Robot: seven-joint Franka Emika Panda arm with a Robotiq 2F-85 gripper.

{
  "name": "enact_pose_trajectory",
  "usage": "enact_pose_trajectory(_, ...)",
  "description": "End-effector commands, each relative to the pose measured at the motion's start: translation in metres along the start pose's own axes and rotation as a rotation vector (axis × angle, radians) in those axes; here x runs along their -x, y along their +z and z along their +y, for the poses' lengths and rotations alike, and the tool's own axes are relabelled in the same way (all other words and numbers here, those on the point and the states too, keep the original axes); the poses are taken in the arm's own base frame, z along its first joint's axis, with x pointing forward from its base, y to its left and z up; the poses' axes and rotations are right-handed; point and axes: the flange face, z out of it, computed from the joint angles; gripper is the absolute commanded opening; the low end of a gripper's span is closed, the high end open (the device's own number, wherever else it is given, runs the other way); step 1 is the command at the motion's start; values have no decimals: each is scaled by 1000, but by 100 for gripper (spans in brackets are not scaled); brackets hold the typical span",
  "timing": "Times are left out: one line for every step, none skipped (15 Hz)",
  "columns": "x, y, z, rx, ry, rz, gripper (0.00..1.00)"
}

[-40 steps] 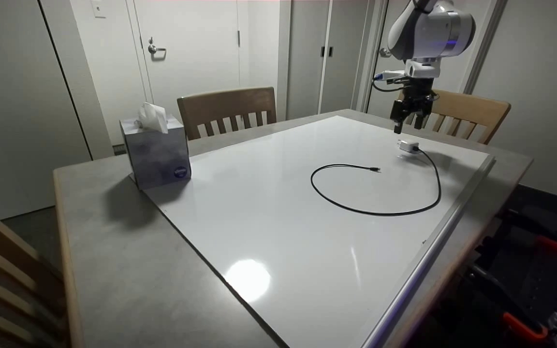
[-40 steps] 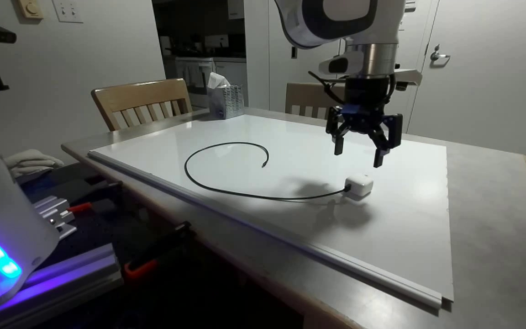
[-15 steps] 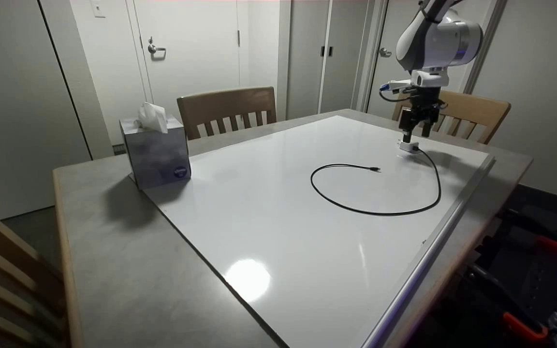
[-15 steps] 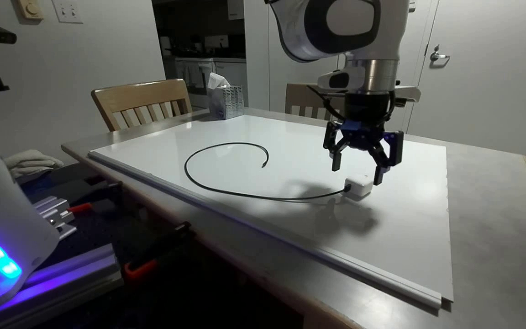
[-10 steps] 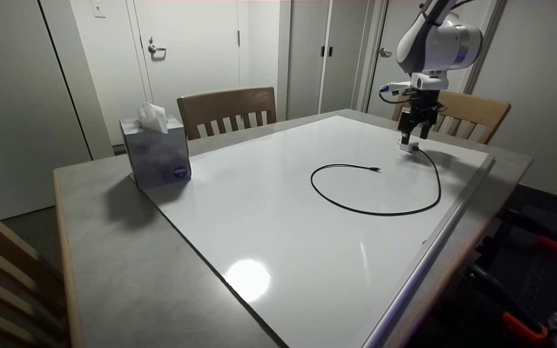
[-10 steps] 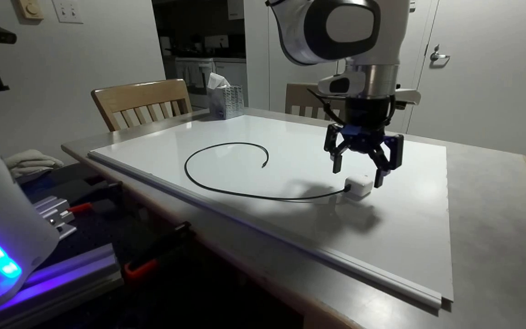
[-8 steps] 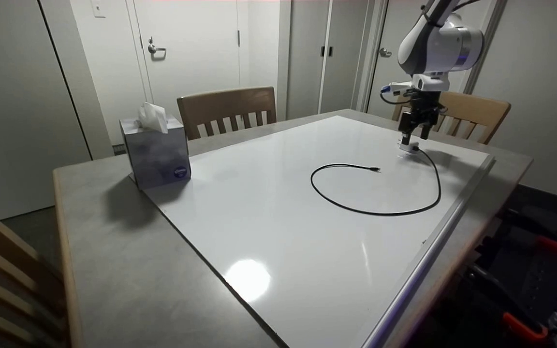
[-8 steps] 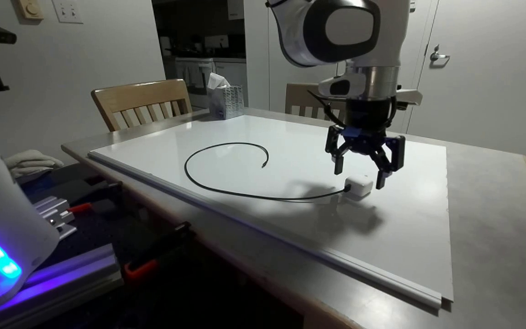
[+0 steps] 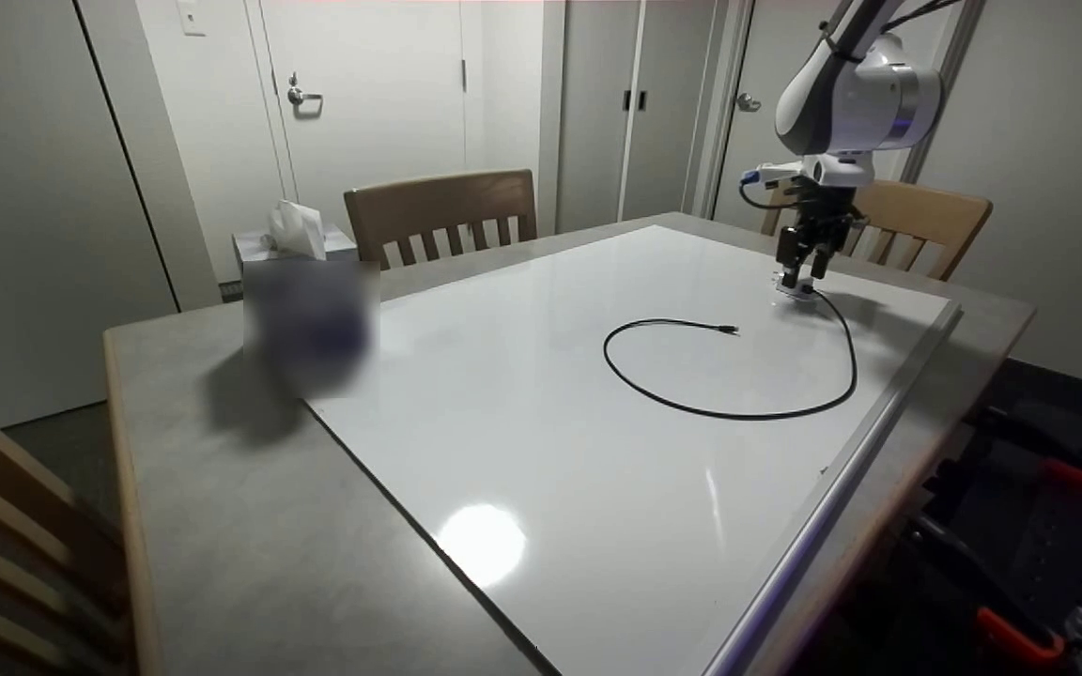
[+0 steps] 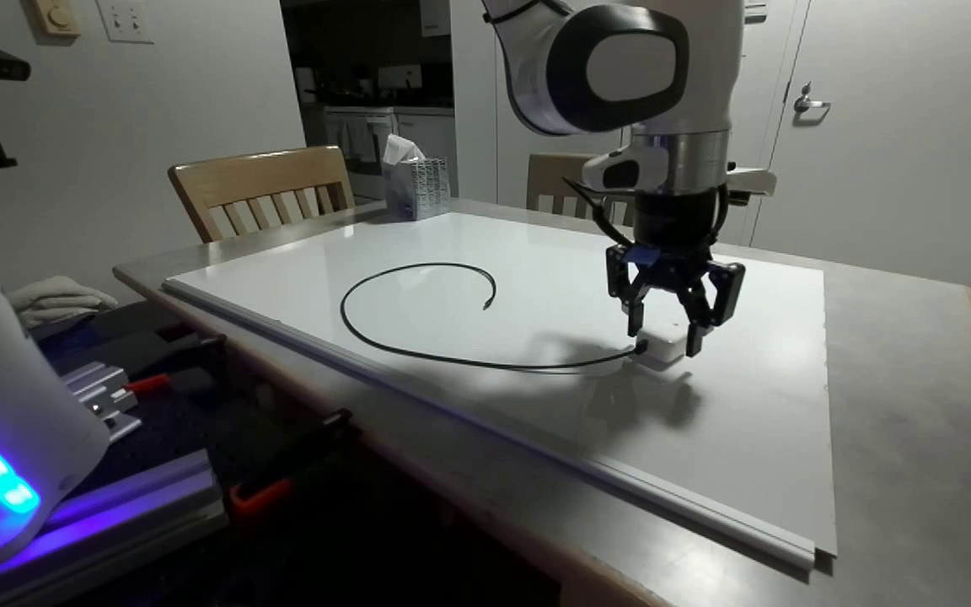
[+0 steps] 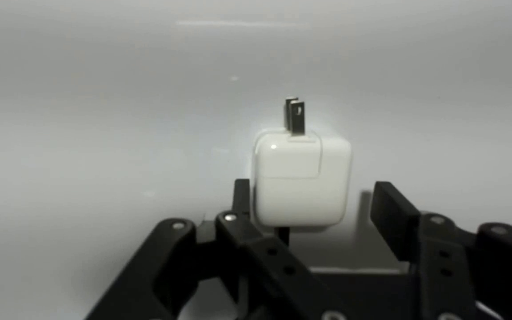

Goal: Wind the charging cable

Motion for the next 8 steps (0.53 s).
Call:
enact_pose_trajectory(-5,3,1,-6,-12,-44,43)
enact_pose_trajectory(-5,3,2,-8,-13,-46,37)
enact_pose_trajectory(-5,3,2,-9,-14,-48,29)
enact_pose_trajectory(-5,3,3,-10,-13,-50,26)
enact_pose_trajectory(-5,3,3,-10,-14,-50,26)
enact_pose_trajectory(-5,3,3,-9,-15,-51,26)
enact_pose_trajectory(-3,2,2,-11,-21,-49,26)
enact_pose_trajectory(-2,2,2,-13,-27,-48,26)
